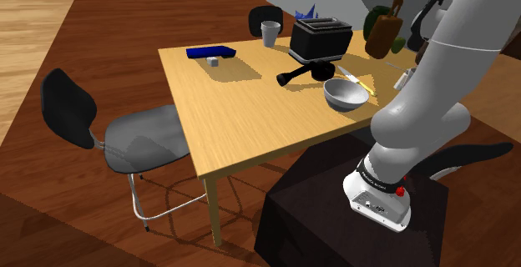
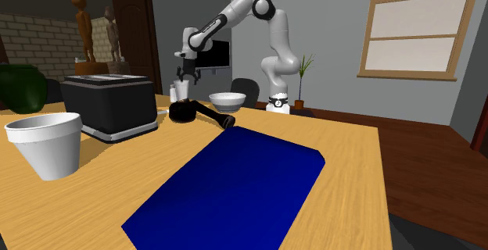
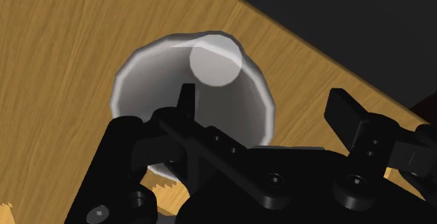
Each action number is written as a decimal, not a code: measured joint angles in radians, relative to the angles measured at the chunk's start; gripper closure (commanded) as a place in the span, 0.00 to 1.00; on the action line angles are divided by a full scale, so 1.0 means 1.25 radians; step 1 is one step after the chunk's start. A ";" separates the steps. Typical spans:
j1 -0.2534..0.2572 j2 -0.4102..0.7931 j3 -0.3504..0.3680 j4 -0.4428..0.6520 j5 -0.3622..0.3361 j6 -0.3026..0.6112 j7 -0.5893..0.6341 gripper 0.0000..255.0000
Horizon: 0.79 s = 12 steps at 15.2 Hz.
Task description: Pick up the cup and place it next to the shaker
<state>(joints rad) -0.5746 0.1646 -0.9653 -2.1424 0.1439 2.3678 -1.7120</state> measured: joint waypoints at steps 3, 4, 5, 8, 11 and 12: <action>0.016 -0.034 -0.014 0.006 -0.039 -0.025 0.026 0.00; 0.027 -0.059 -0.021 0.014 -0.067 -0.046 0.046 0.00; 0.038 -0.090 -0.028 0.021 -0.103 -0.070 0.070 0.00; 0.042 -0.105 -0.028 0.026 -0.123 -0.084 0.085 0.00; 0.043 -0.107 -0.028 0.028 -0.125 -0.087 0.087 0.00; 0.043 -0.107 -0.028 0.028 -0.125 -0.087 0.087 0.00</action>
